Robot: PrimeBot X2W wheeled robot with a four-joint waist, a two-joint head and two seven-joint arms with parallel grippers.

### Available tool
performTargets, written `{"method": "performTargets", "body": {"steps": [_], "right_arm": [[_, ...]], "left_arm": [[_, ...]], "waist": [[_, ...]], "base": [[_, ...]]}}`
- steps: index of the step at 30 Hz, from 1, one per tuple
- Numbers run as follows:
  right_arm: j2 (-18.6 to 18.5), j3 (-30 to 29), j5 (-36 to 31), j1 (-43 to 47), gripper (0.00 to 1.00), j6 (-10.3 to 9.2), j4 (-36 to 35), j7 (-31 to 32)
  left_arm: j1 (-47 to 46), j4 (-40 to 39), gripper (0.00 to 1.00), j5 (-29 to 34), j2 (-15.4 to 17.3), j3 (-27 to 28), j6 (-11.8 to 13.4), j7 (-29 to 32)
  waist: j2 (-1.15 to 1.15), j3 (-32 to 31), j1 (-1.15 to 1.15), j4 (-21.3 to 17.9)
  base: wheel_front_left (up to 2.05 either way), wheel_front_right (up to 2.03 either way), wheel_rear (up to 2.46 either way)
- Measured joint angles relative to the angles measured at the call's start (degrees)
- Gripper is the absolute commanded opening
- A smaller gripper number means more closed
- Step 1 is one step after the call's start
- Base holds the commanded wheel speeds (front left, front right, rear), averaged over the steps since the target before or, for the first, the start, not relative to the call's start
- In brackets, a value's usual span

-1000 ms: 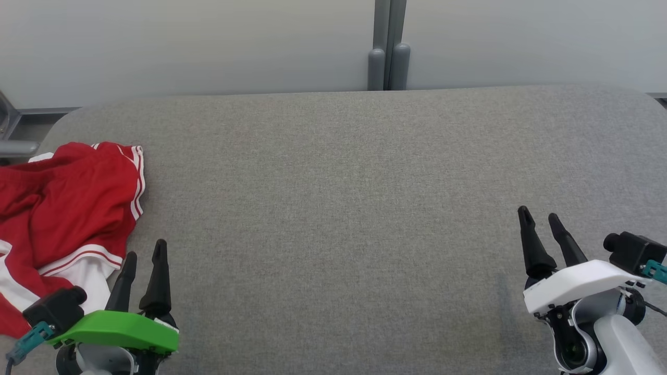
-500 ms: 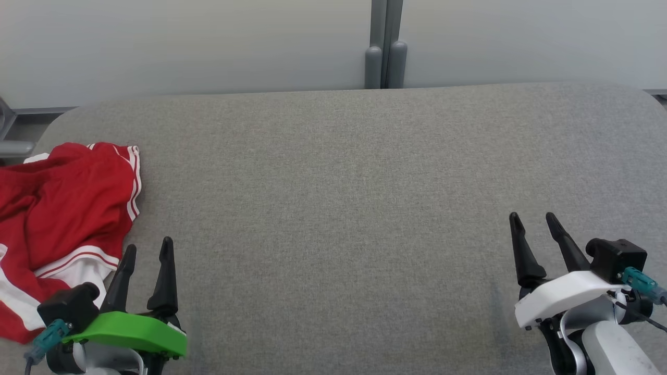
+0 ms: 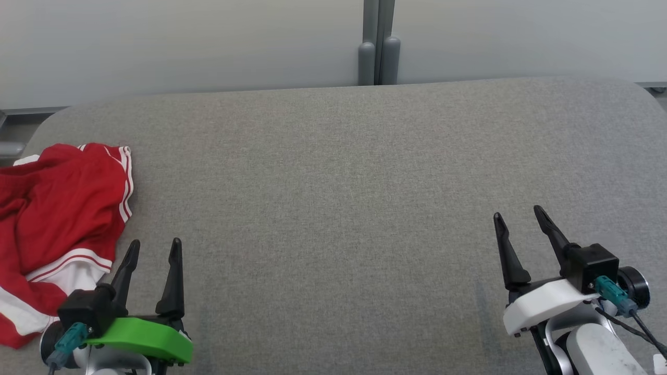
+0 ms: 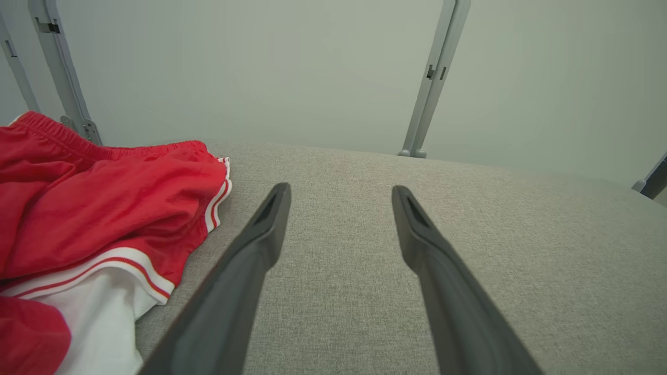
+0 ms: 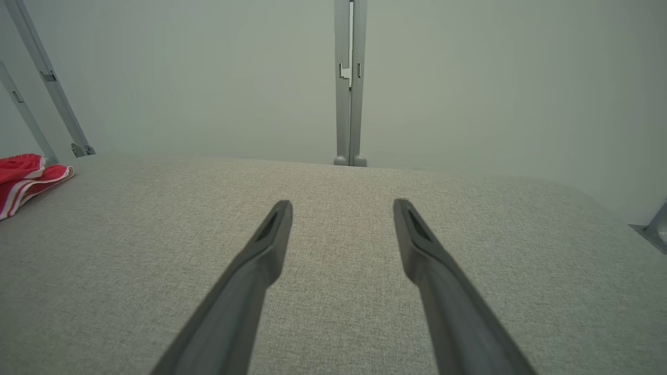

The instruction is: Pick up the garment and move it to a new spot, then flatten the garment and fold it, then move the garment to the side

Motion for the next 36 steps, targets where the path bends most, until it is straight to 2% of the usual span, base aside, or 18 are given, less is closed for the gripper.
{"method": "performTargets", "body": {"steps": [6, 10, 21, 36], "right_arm": [[-0.25, 1.29, -5.02, 0.07, 1.00, -0.70, -0.47, -1.33], [-0.29, 1.51, -6.12, 0.10, 1.00, -0.73, -0.66, -1.68], [0.41, -1.79, -4.59, 0.71, 1.00, -0.73, -0.88, -1.75], [0.36, -2.78, -4.63, 1.38, 1.00, -0.64, -0.88, -1.75]], "left_arm": [[0.02, -0.09, 1.00, 4.77, 0.00, -0.11, -0.22, -1.44], [0.02, -0.16, 1.00, 6.06, 0.00, -0.09, -0.46, -1.51], [0.08, 0.91, 1.00, 6.00, -0.34, 0.67, -0.75, -1.66], [0.59, 1.92, 1.00, 4.33, -0.84, 1.49, -1.46, -1.66]], "waist": [[0.00, 0.26, 0.00, -0.23], [0.00, 0.39, 0.00, -0.27], [0.00, 0.32, 0.00, -0.35], [0.00, 0.07, 0.00, -0.06]], "base": [[0.00, 0.00, 0.00], [0.00, 0.00, 0.00], [0.00, 0.00, 0.00], [0.00, 0.00, 0.00]]}}
